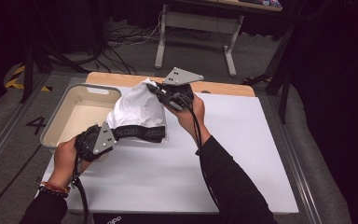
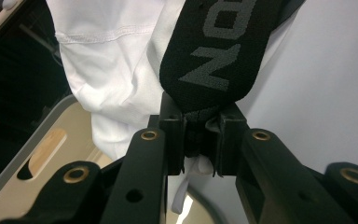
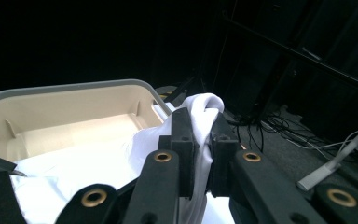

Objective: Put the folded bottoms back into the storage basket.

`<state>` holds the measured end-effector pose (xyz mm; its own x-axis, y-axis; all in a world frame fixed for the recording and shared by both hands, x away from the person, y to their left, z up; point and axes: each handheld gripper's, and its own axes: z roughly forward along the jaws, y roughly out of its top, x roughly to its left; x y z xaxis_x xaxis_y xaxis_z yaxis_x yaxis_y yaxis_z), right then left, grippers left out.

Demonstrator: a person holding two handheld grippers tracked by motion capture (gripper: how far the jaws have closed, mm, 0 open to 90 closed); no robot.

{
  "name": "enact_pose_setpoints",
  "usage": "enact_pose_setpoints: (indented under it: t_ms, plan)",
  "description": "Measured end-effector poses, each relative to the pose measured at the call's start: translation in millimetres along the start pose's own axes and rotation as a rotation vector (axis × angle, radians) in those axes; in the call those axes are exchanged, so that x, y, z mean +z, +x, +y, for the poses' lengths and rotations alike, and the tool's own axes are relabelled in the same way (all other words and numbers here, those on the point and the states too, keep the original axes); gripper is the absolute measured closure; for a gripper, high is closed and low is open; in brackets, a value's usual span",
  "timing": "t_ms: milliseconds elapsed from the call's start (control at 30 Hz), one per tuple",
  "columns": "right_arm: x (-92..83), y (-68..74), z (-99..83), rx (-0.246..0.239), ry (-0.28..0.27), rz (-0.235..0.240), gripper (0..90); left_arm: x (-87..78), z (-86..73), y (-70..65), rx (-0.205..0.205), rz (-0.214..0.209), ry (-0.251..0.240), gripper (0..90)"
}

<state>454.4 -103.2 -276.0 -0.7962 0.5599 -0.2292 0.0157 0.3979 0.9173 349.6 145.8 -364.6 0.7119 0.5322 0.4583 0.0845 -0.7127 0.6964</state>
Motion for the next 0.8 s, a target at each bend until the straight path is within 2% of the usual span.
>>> enact_pose_setpoints:
  t_ms: [167,200,367,500,733,800]
  plan:
    - [14.8,4.2,4.9,0.004,-0.006,0.017,84.1,-4.1,-8.1,7.1,-0.023,0.025,0.018,77.8]
    - [20.3,5.8,7.0,0.010,-0.011,0.031,84.1,-4.9,-12.0,9.5,-0.041,0.033,0.021,77.8]
    - [33.1,10.7,14.0,0.002,-0.005,0.050,84.0,-6.4,-19.5,13.9,-0.069,0.050,0.026,77.8]
    - [50.1,16.7,21.0,-0.011,0.004,0.064,84.0,-6.7,-29.2,18.0,-0.114,0.062,0.021,77.8]
    - [67.4,20.3,22.5,-0.012,0.019,0.081,84.0,-5.1,-45.1,22.0,-0.184,0.088,0.014,77.8]
    - [75.3,20.6,22.0,-0.003,0.023,0.087,84.1,-4.7,-48.2,23.2,-0.188,0.098,0.018,77.8]
